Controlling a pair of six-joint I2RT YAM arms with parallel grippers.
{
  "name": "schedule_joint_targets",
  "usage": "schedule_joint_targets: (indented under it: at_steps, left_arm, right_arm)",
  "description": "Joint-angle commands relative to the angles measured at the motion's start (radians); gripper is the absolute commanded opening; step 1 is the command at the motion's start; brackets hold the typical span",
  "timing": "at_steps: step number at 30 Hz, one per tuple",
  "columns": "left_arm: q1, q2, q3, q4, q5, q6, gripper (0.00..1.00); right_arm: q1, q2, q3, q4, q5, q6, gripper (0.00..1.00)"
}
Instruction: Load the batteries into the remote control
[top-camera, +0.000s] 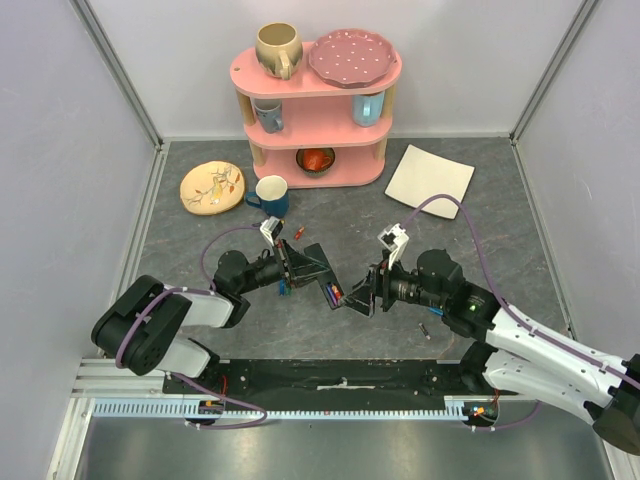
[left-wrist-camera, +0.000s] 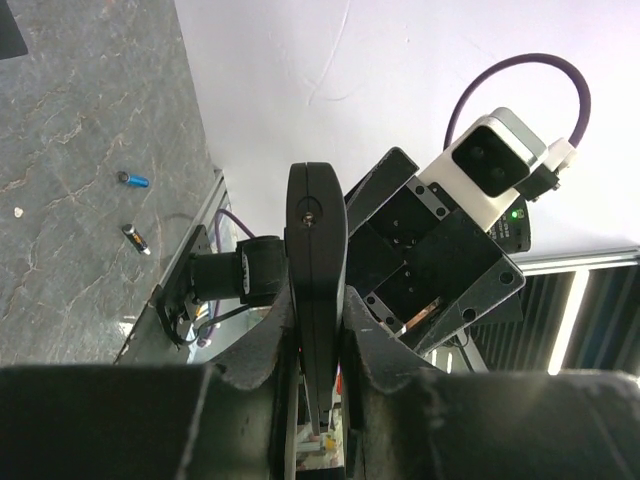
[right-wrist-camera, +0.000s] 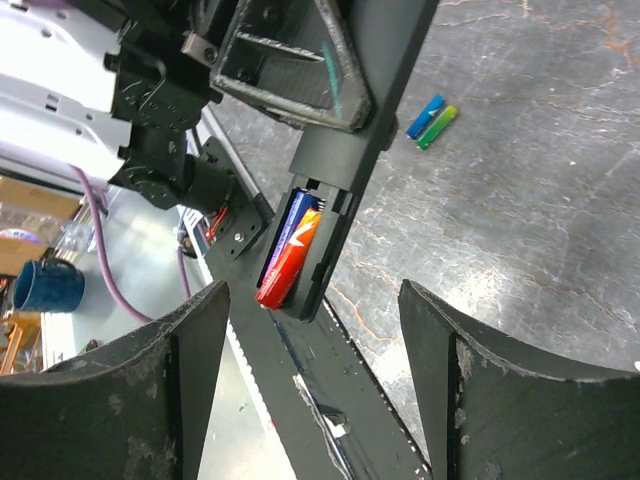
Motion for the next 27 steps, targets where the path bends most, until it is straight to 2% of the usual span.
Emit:
schedule_joint_targets:
  at_steps: [1,7,14,27]
  left_arm:
    - [0.004,0.007,0.028,0.374,0.046,-0.033,0.02]
    - [0.004,0.001,0.023,0.374,0.050,-0.034,0.02]
    - [0.003,-0.023,0.011,0.374,0.055,-0.036,0.02]
    - [0.004,-0.046,0.000,0.374,0.059,-0.031,0.02]
  right_arm:
    - [-0.003,-0.018,-0.013,0.094,-0.088,-0.037,0.75]
    - [-0.001,-0.011,-0.028,0.115,-0.102,-0.052,0.73]
    - [-0.001,0.014,-0.048,0.166,-0.129,-0.049,0.64]
    - [0.001,0.018,-0.070,0.198,-0.127,-0.042,0.61]
